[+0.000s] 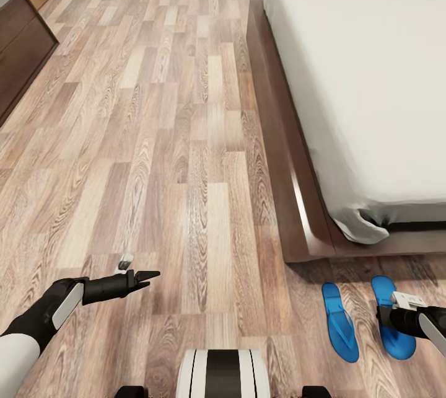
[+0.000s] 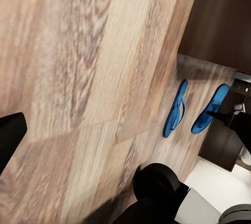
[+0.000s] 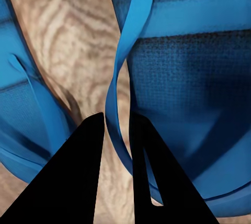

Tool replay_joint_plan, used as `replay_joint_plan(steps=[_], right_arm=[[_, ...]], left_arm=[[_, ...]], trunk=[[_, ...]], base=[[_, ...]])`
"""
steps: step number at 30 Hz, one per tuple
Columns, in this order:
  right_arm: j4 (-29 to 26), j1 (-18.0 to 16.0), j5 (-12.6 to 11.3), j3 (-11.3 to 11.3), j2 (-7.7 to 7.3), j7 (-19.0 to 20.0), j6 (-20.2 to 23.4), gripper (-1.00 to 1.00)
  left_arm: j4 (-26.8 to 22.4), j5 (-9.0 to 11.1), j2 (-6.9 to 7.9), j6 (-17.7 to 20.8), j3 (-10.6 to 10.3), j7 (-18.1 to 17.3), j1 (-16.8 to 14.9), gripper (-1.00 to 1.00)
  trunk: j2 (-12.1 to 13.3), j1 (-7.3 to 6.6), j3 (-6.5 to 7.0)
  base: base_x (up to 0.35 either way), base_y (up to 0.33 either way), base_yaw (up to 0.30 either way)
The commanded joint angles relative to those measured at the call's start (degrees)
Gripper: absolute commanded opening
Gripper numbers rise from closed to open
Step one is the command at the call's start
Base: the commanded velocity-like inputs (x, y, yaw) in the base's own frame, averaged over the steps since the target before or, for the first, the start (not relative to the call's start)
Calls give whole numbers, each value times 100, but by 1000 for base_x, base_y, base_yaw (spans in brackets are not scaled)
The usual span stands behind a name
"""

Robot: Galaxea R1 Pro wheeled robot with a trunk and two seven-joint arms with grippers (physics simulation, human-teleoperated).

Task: In the bedroom, move the book from the bed onto either nightstand, and place the two sandals side by side next to the bed.

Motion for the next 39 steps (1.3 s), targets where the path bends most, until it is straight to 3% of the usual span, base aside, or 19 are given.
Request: replay_joint_plan(steps=[1,30,39], right_arm=[[-4,-3,1,20,-7,10,16,-100],[-4,-3,1,29,0,13,-12,-100],[-5,7,-7,13,0,63,-970,-100]], left_arm=[[0,43,6,36,-23,3,-3,100],[-1,43,6,36,-23,3,-3,100],[0,48,6,36,-23,3,-3,100]], trunk=[[-3,1,-26],[-42,76,-669],[-43,79,-691]], base=[[0,0,0],[0,0,0],[0,0,0]])
